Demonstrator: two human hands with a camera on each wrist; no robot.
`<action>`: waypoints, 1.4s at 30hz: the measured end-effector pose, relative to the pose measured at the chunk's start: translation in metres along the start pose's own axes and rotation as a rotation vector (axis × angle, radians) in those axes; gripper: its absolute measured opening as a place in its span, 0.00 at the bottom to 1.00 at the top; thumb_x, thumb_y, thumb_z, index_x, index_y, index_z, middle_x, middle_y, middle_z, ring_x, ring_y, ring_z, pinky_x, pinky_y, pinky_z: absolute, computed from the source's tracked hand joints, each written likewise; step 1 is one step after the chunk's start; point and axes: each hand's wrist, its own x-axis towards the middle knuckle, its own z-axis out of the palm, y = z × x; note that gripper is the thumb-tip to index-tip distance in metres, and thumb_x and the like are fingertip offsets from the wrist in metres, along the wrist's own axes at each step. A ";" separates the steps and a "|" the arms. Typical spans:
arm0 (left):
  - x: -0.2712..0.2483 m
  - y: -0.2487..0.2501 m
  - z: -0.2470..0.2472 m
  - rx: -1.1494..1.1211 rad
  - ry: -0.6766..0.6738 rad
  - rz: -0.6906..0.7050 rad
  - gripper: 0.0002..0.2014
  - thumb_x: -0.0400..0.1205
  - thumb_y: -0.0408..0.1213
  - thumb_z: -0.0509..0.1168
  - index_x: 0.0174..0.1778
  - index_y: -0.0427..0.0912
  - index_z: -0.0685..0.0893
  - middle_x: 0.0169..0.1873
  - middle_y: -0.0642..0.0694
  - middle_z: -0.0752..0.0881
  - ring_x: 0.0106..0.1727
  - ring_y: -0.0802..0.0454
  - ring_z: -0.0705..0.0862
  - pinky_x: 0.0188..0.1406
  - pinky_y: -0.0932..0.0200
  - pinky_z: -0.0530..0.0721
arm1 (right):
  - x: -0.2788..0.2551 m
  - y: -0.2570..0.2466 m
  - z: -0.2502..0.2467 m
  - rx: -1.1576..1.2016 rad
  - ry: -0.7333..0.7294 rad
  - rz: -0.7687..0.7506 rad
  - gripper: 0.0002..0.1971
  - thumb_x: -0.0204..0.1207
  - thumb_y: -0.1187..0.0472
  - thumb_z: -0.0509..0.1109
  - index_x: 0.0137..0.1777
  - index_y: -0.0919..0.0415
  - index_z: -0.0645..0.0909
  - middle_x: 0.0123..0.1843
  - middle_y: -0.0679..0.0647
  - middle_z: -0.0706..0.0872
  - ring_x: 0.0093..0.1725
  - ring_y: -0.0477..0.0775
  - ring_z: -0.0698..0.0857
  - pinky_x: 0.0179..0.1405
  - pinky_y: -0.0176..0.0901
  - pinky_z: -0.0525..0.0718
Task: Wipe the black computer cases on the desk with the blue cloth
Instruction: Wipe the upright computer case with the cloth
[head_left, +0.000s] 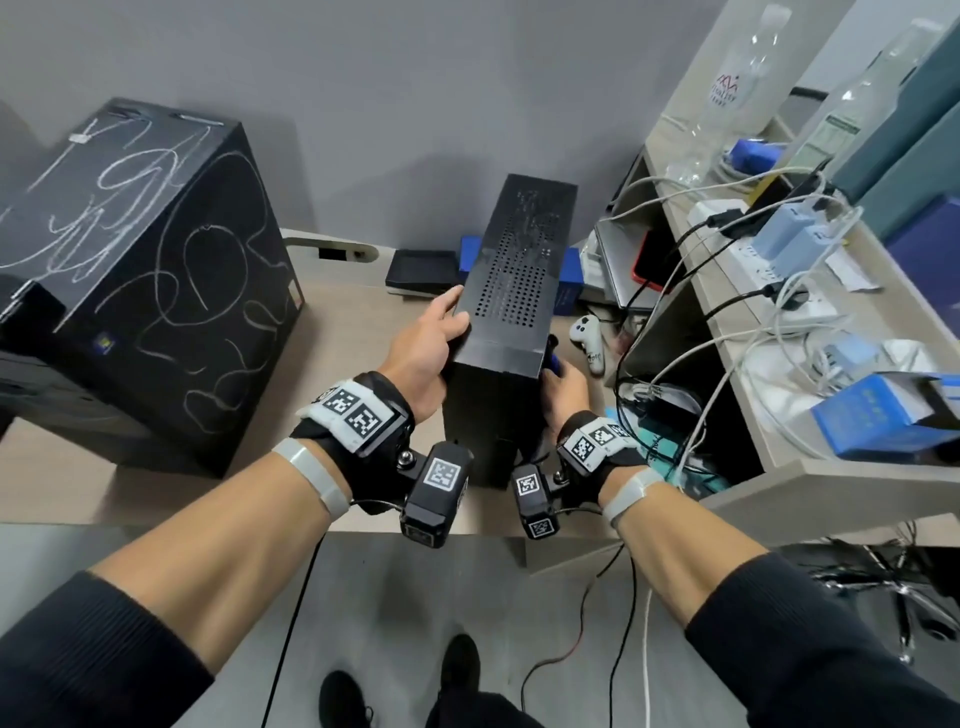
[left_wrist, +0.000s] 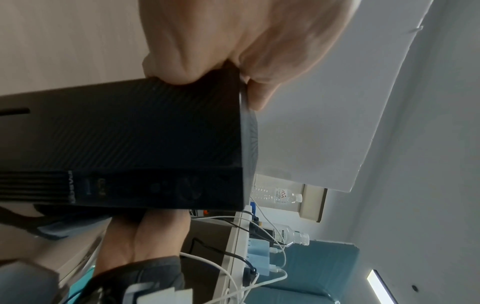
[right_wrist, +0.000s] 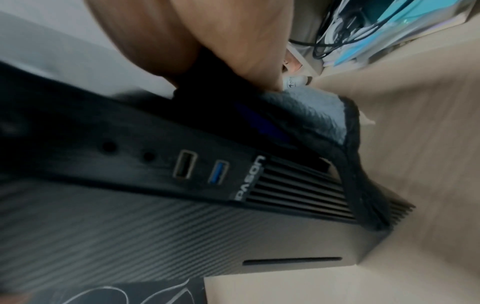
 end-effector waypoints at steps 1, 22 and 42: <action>-0.002 0.001 0.002 0.015 -0.006 -0.004 0.24 0.91 0.31 0.52 0.84 0.51 0.68 0.70 0.48 0.85 0.67 0.49 0.85 0.58 0.55 0.85 | 0.000 0.000 0.001 0.028 -0.018 0.028 0.13 0.78 0.72 0.60 0.53 0.66 0.85 0.50 0.67 0.90 0.48 0.59 0.86 0.54 0.50 0.83; -0.004 0.034 0.001 0.194 0.101 -0.033 0.22 0.88 0.58 0.54 0.68 0.50 0.82 0.67 0.51 0.82 0.67 0.52 0.78 0.68 0.49 0.68 | -0.084 -0.137 -0.037 -0.017 -0.073 -0.374 0.14 0.70 0.72 0.64 0.31 0.52 0.80 0.32 0.53 0.78 0.35 0.51 0.74 0.38 0.41 0.72; -0.004 0.034 -0.006 0.219 -0.140 -0.103 0.38 0.85 0.70 0.39 0.62 0.49 0.87 0.54 0.53 0.92 0.57 0.57 0.87 0.57 0.56 0.81 | -0.132 -0.091 -0.027 -0.763 -0.249 -0.757 0.26 0.76 0.66 0.61 0.74 0.52 0.79 0.80 0.47 0.74 0.84 0.49 0.64 0.85 0.51 0.59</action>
